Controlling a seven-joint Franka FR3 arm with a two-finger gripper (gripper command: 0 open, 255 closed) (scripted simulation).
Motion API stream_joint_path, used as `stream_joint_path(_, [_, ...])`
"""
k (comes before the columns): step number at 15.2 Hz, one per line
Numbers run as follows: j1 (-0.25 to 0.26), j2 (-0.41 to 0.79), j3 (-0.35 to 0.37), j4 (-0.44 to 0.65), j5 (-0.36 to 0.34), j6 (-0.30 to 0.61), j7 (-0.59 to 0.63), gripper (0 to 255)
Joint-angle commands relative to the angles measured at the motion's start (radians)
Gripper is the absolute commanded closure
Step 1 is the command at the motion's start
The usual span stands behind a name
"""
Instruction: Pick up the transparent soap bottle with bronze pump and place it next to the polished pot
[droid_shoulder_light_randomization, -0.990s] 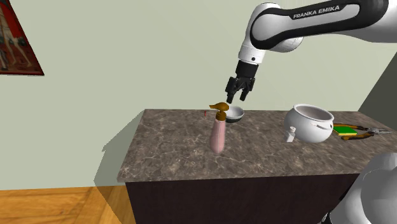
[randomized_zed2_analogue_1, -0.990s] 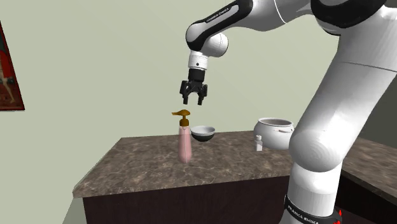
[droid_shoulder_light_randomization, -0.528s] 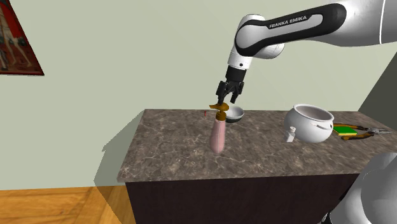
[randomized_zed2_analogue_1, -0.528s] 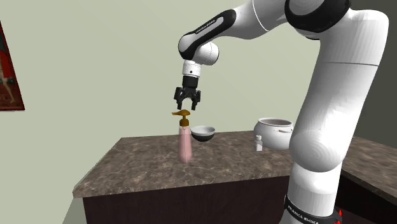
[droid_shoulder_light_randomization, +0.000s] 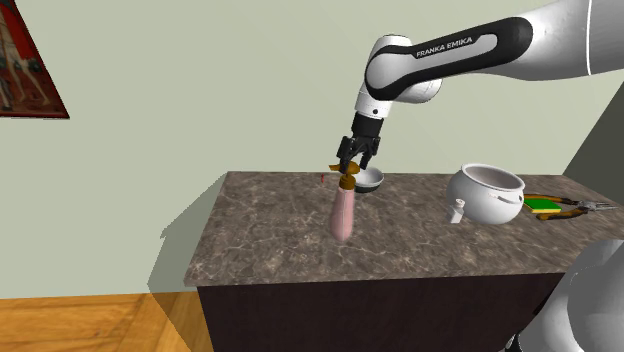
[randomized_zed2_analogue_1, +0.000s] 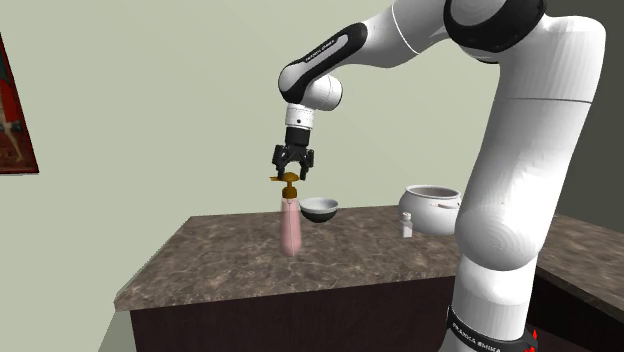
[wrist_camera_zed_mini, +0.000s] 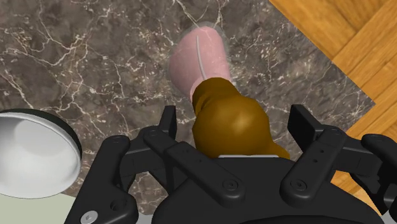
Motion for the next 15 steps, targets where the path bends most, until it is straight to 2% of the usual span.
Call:
stream_joint_path(1, [0.0, 0.0, 0.0, -0.001, 0.0, 0.001, 0.0, 0])
stream_joint_path(3, [0.0, 0.0, 0.0, 0.0, 0.0, 0.001, 0.0, 0])
stream_joint_path(4, [0.0, 0.0, 0.0, 0.0, 0.0, 0.001, 0.0, 255])
stream_joint_path(13, [0.0, 0.0, 0.0, -0.001, 0.0, 0.001, 0.0, 255])
stream_joint_path(15, [0.0, -0.006, 0.0, 0.02, -0.002, -0.025, 0.005, 255])
